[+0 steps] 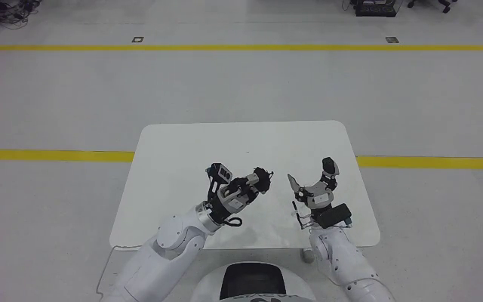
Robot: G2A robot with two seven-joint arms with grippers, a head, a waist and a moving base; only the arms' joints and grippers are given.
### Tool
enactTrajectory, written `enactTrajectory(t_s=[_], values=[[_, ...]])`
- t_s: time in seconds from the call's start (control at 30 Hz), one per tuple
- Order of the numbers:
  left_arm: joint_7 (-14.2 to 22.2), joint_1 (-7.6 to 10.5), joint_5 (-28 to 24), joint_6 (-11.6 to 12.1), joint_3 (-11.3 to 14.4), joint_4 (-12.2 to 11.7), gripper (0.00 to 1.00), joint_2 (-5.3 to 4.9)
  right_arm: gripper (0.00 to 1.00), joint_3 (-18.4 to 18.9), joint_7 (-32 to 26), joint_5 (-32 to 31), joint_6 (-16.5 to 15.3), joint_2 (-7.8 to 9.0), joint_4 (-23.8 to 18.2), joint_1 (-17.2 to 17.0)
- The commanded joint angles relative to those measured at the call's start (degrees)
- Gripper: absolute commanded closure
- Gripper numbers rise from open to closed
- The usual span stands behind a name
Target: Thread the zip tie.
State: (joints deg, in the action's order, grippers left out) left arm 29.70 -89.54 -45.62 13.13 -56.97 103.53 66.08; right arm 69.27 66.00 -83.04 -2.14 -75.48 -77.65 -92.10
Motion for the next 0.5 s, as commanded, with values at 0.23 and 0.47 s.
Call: enactTrajectory(t_s=[0.23, 0.47], values=[[1.04, -0.28, -6.67, -1.96, -0.54, -1.35, 1.00, 0.12, 0.00, 2.28, -1.60, 2.18, 0.80, 0.19, -0.29, -0.45], [2.58, -0.71, -14.29, -2.28, -0.57, -1.32, 1.00, 0.47, 0.00, 2.28, -1.60, 2.18, 0.80, 0.19, -0.29, -0.45]])
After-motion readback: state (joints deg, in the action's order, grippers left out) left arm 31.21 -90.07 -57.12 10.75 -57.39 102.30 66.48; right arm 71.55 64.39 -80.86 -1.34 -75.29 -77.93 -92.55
